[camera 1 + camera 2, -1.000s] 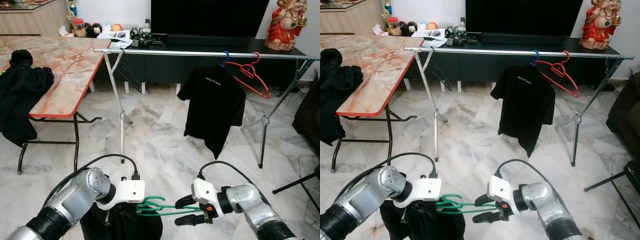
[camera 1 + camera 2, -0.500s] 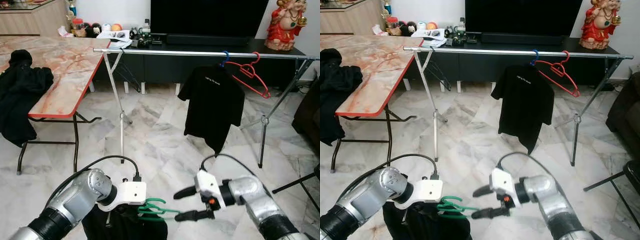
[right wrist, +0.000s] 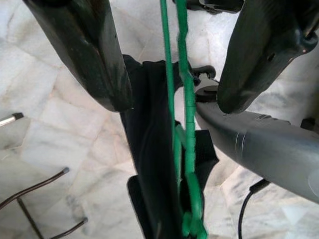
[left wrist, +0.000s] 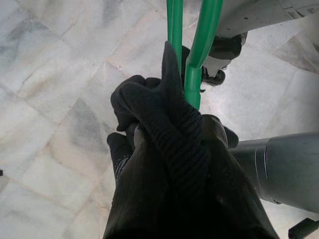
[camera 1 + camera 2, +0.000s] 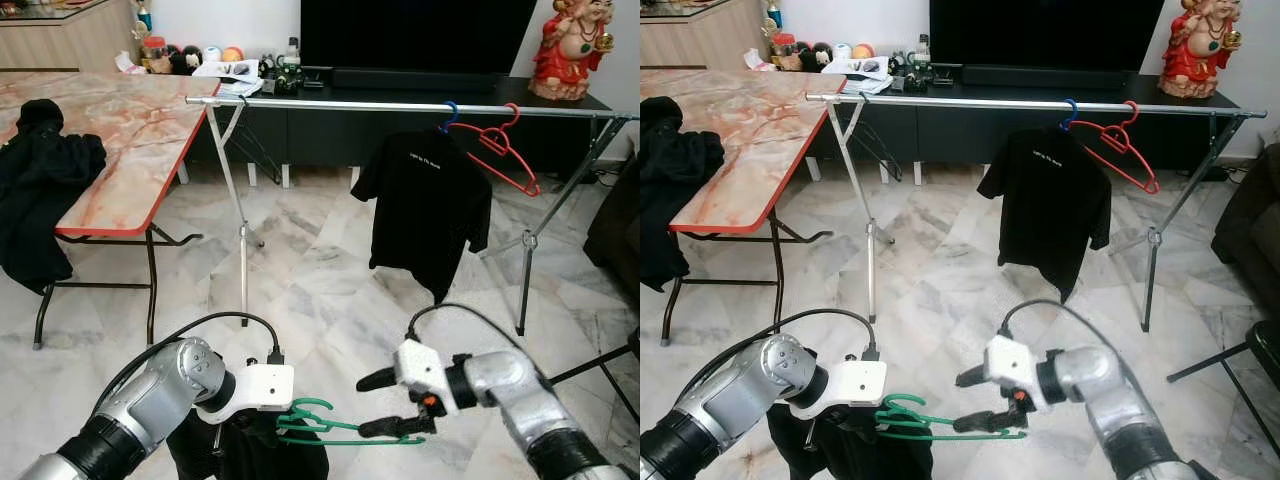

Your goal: Hang hanger

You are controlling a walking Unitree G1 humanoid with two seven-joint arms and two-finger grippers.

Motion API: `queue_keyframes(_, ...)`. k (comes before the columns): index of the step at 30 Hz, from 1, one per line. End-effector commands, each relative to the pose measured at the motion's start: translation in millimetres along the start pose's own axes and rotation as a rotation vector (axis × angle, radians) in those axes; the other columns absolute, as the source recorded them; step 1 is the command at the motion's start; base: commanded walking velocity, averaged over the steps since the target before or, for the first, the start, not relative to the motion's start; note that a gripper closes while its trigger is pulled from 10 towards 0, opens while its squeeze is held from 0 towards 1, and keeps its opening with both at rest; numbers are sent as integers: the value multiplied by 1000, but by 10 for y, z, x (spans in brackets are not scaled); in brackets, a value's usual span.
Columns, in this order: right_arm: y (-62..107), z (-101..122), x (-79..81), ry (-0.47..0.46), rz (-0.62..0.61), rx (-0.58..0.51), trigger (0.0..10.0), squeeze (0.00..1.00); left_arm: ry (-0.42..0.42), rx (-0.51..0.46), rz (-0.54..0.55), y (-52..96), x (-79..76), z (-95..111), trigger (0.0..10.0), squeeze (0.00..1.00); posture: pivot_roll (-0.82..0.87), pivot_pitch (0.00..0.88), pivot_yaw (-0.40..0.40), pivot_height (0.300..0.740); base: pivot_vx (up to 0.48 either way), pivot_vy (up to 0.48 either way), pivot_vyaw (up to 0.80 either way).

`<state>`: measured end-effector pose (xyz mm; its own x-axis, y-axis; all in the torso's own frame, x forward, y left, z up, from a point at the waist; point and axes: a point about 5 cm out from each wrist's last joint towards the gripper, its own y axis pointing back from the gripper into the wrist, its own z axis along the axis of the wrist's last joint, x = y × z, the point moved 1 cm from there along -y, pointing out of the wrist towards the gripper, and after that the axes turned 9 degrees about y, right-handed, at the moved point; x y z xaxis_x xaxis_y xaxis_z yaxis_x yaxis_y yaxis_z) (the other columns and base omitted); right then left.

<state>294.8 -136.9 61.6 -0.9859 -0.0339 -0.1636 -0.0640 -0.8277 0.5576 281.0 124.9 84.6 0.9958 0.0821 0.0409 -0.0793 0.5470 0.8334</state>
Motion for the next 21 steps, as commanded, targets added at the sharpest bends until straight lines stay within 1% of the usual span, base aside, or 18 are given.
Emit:
queue_keyframes(1,-60,11,-20,11,-38,-6,10000,0,-52,-19,11,57,33,160,10000,0,10,69,-20,740,0,0,0)
queue_keyframes(6,-141,53,-77,12,-102,-35,10000,0,-58,-30,13,27,41,218,10000,0,8,68,-21,740,0,0,0)
queue_keyframes(10,-160,38,-96,19,-128,-21,10000,0,-62,-38,8,9,31,247,10000,0,6,69,-22,740,0,0,0)
queue_keyframes(12,-178,-5,-68,23,-121,2,10000,0,-64,-42,5,4,29,262,10000,0,8,69,-23,740,0,0,0)
queue_keyframes(21,-247,-88,-14,10,-127,35,10000,0,-67,-47,5,-14,32,301,10000,0,10,68,-26,740,0,0,0)
